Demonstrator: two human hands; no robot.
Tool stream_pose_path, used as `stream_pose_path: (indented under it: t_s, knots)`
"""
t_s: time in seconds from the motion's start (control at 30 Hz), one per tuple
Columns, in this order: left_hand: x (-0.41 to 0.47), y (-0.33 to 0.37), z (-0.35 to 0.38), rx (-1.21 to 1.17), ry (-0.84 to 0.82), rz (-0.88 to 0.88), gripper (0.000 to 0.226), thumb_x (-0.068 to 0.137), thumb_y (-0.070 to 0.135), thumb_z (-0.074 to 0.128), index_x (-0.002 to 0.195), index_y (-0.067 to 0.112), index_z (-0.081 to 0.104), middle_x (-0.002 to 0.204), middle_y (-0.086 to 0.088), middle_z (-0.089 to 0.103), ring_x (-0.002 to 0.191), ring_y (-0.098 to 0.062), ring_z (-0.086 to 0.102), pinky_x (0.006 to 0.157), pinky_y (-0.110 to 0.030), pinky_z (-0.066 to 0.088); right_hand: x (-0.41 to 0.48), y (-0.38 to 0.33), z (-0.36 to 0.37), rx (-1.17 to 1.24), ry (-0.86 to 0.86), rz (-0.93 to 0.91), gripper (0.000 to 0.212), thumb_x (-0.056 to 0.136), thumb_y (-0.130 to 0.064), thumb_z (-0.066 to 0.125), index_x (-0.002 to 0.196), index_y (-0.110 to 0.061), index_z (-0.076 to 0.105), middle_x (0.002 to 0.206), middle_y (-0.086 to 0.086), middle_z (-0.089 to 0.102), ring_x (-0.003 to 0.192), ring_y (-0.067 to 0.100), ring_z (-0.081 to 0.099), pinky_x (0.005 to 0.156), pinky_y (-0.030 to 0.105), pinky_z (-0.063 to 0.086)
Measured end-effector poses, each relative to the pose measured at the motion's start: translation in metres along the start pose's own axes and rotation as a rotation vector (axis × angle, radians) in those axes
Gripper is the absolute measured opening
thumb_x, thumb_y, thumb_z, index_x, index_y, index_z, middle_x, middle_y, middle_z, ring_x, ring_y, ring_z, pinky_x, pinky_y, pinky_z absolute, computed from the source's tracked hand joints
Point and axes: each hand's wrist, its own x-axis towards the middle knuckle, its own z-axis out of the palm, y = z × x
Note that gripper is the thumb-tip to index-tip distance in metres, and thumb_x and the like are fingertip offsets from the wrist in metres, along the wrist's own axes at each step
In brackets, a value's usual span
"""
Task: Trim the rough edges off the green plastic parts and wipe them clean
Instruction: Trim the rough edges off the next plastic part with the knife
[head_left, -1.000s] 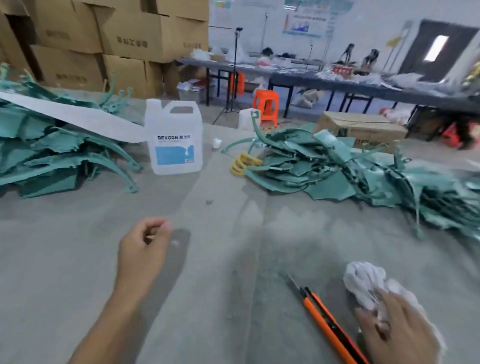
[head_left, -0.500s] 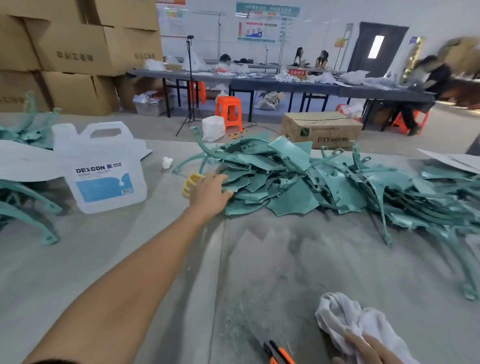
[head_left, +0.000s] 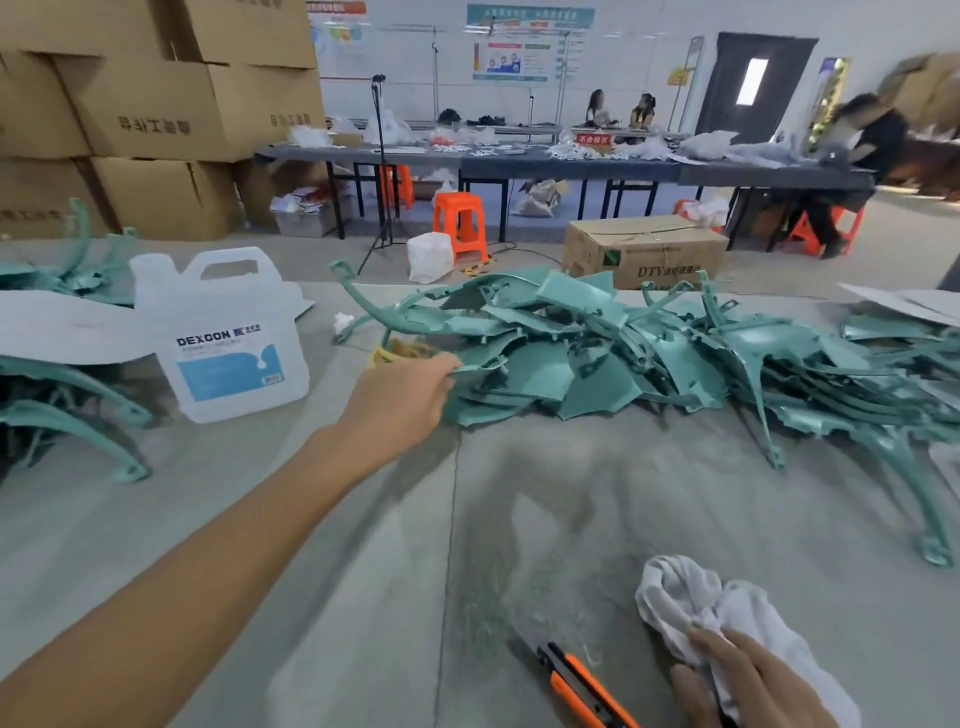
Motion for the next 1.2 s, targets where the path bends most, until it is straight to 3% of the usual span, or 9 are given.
stream_pose_path:
  t_s: [0.1, 0.2, 0.37, 0.53, 0.77, 0.87, 0.97, 1.07, 1.2]
  knots:
    - [-0.03, 0.011, -0.04, -0.04, 0.109, 0.018, 0.017, 0.103, 0.03, 0.046, 0.116, 0.023, 0.054, 0.084, -0.002, 0.066, 0.075, -0.029, 0.061, 0.059, -0.035, 0.038, 0.018, 0.01, -0.019, -0.082, 0.191, -0.055, 0.028, 0.085, -0.054, 0.048, 0.085, -0.028, 0.059, 0.088, 0.003, 0.066, 0.071, 0.014, 0.059, 0.068, 0.037, 0.049]
    - [-0.056, 0.02, -0.071, -0.186, 0.234, -0.029, 0.018, 0.103, 0.032, 0.047, 0.118, 0.023, 0.05, 0.078, 0.005, 0.058, 0.072, -0.026, 0.054, 0.061, -0.037, 0.036, 0.013, 0.004, -0.028, -0.192, 0.296, -0.061, 0.021, 0.078, -0.045, 0.053, 0.087, -0.039, 0.071, 0.092, 0.007, 0.067, 0.067, 0.03, 0.063, 0.058, 0.033, 0.047]
    - [-0.081, 0.004, -0.097, -0.631, 0.308, -0.33, 0.003, 0.097, 0.028, 0.057, 0.099, 0.03, 0.055, 0.084, 0.017, 0.063, 0.073, -0.008, 0.058, 0.059, -0.028, 0.048, 0.015, 0.033, -0.018, -0.216, 0.392, -0.183, 0.04, 0.082, -0.043, 0.055, 0.09, -0.015, 0.082, 0.092, 0.011, 0.075, 0.075, 0.043, 0.068, 0.059, 0.043, 0.05]
    - [-0.132, -0.009, -0.094, -1.117, 0.23, -0.628, 0.012, 0.099, 0.015, 0.058, 0.094, 0.025, 0.064, 0.083, -0.001, 0.068, 0.062, -0.011, 0.06, 0.047, -0.024, 0.044, 0.008, 0.028, -0.011, -0.135, 0.531, -0.253, 0.064, 0.098, -0.055, 0.043, 0.091, -0.005, 0.081, 0.095, 0.019, 0.074, 0.078, 0.044, 0.072, 0.068, 0.045, 0.052]
    - [-0.241, 0.01, -0.066, -1.512, 0.186, -0.852, 0.022, 0.086, 0.014, 0.064, 0.107, 0.016, 0.066, 0.101, -0.01, 0.075, 0.076, -0.016, 0.071, 0.059, -0.027, 0.059, -0.021, 0.005, -0.015, -0.117, 0.65, -0.383, 0.022, 0.079, -0.024, 0.068, 0.077, -0.007, 0.081, 0.085, 0.014, 0.074, 0.082, 0.041, 0.072, 0.072, 0.05, 0.054]
    - [-0.28, 0.018, -0.052, -1.389, 0.117, -0.889, 0.038, 0.081, 0.003, 0.07, 0.11, 0.026, 0.067, 0.092, -0.016, 0.075, 0.069, -0.02, 0.069, 0.056, -0.028, 0.059, -0.043, -0.006, -0.004, -0.136, 0.439, -0.355, 0.041, 0.084, -0.048, 0.054, 0.08, -0.019, 0.082, 0.084, 0.008, 0.075, 0.08, 0.041, 0.072, 0.072, 0.053, 0.056]
    - [-0.302, 0.018, -0.045, -0.891, 0.066, -0.797, 0.044, 0.086, 0.002, 0.074, 0.1, 0.044, 0.068, 0.097, 0.0, 0.075, 0.074, -0.01, 0.069, 0.066, -0.025, 0.057, -0.049, -0.007, 0.0, -0.263, 0.271, -0.307, 0.058, 0.092, -0.061, 0.038, 0.085, -0.024, 0.082, 0.088, 0.01, 0.076, 0.084, 0.045, 0.071, 0.071, 0.056, 0.056]
    - [-0.309, 0.021, -0.042, -0.337, 0.037, -0.604, 0.053, 0.079, 0.025, 0.082, 0.124, 0.039, 0.059, 0.127, 0.007, 0.059, 0.12, -0.019, 0.055, 0.105, -0.038, 0.043, -0.046, -0.009, -0.006, -0.346, 0.192, -0.262, 0.051, 0.075, -0.053, 0.046, 0.09, -0.021, 0.082, 0.081, 0.007, 0.073, 0.079, 0.046, 0.07, 0.067, 0.056, 0.056]
    - [-0.307, 0.046, -0.04, -0.324, -0.2, -0.412, 0.08, 0.064, 0.087, 0.05, 0.137, 0.06, 0.03, 0.15, 0.033, 0.017, 0.136, 0.006, 0.019, 0.116, -0.027, 0.018, -0.045, -0.014, -0.007, -0.257, 0.196, -0.15, 0.031, 0.079, -0.033, 0.071, 0.098, -0.01, 0.081, 0.084, 0.016, 0.068, 0.076, 0.047, 0.067, 0.07, 0.06, 0.055]
